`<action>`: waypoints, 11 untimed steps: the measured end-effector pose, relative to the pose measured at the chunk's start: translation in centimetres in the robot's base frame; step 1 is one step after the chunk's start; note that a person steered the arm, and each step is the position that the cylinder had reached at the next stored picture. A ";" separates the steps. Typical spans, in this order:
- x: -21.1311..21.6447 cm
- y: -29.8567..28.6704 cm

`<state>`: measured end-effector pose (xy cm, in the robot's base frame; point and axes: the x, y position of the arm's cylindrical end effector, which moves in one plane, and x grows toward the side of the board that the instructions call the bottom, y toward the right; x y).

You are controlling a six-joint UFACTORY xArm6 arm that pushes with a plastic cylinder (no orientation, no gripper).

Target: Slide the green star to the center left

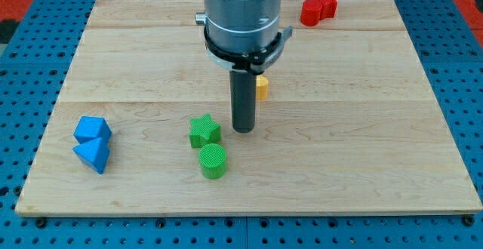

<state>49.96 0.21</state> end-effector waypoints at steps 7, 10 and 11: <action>1.5 -3.3; -4.7 -13.5; -5.8 -14.5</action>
